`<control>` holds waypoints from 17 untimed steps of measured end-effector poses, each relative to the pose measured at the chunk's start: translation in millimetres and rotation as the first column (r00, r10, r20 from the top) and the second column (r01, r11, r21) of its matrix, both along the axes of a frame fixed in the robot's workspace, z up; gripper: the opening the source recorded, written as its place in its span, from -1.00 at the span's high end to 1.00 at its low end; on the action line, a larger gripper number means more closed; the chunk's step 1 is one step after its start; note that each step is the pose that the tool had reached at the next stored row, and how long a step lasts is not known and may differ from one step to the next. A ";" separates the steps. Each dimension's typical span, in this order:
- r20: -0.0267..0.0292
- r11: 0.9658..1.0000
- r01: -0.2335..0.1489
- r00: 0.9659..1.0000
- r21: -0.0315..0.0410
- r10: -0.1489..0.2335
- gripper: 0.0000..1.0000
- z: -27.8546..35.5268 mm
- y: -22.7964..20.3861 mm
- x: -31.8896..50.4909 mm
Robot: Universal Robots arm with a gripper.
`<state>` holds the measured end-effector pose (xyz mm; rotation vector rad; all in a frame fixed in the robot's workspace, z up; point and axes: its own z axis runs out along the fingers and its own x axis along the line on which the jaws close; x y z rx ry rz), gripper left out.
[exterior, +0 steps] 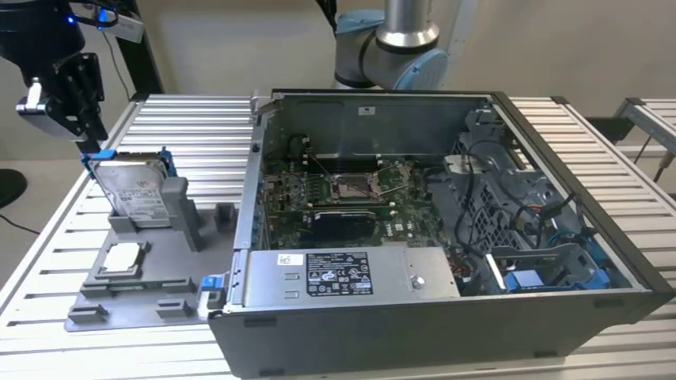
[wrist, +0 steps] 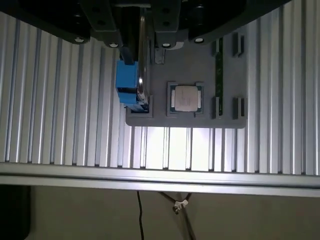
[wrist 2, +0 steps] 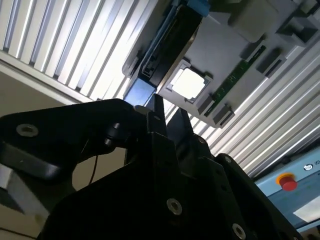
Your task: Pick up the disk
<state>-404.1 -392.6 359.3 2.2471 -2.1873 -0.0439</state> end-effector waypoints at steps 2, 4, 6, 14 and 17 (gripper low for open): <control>0.000 1.000 0.000 1.000 0.002 0.000 -1.00 -0.2 0.2 -0.1; 0.001 1.000 0.000 1.000 0.004 0.000 -1.00 -0.7 0.7 -0.8; 0.002 1.000 -0.001 1.000 0.006 0.001 -1.00 -1.8 1.8 -1.5; 0.011 1.000 -0.021 1.000 0.017 0.020 -1.00 -13.7 8.1 -2.0; 0.014 0.999 -0.032 0.999 0.022 0.031 -1.00 -18.5 9.3 -3.3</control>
